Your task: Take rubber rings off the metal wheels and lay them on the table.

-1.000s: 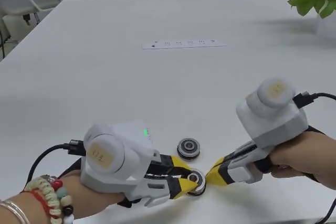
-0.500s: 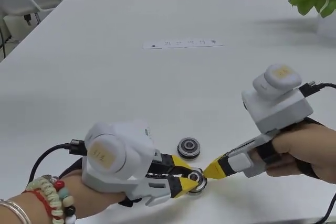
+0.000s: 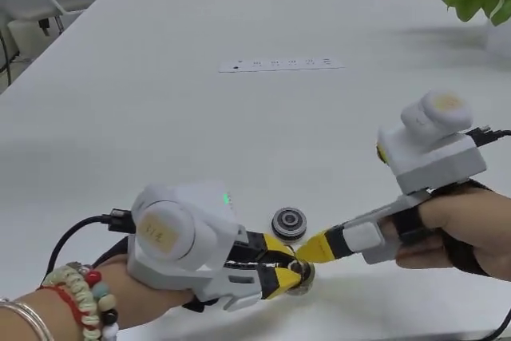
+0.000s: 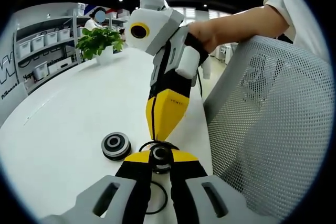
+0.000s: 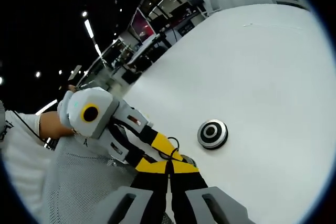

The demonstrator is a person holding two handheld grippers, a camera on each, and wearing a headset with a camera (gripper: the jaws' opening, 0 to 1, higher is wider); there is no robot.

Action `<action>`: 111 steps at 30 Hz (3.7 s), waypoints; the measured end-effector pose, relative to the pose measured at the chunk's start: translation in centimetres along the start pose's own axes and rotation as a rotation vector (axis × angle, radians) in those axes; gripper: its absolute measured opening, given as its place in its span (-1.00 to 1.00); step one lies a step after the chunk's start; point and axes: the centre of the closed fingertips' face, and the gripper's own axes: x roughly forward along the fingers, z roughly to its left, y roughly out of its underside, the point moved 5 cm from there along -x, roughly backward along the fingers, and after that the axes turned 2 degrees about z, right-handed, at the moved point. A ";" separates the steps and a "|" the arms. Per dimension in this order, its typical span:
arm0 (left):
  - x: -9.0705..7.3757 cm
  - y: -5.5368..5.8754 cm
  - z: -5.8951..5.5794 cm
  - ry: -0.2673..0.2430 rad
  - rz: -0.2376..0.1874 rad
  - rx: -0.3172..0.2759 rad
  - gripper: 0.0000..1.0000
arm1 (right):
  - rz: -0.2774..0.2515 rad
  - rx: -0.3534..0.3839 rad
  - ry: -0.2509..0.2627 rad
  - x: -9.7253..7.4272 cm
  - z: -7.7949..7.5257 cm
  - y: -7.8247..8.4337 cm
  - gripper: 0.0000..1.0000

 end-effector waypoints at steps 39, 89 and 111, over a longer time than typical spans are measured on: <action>-7.2 -5.0 -1.5 0.064 -0.058 0.036 0.05 | -0.043 0.108 -0.056 -0.3 0.4 -0.3 -1.00; -17.4 2.3 -2.1 -0.304 -0.123 -0.319 0.58 | -0.017 -0.071 0.004 3.8 2.8 -1.1 -1.00; -17.8 2.4 -1.8 -0.326 -0.148 -0.328 0.56 | 0.007 -0.136 0.115 5.2 2.1 -1.0 -1.00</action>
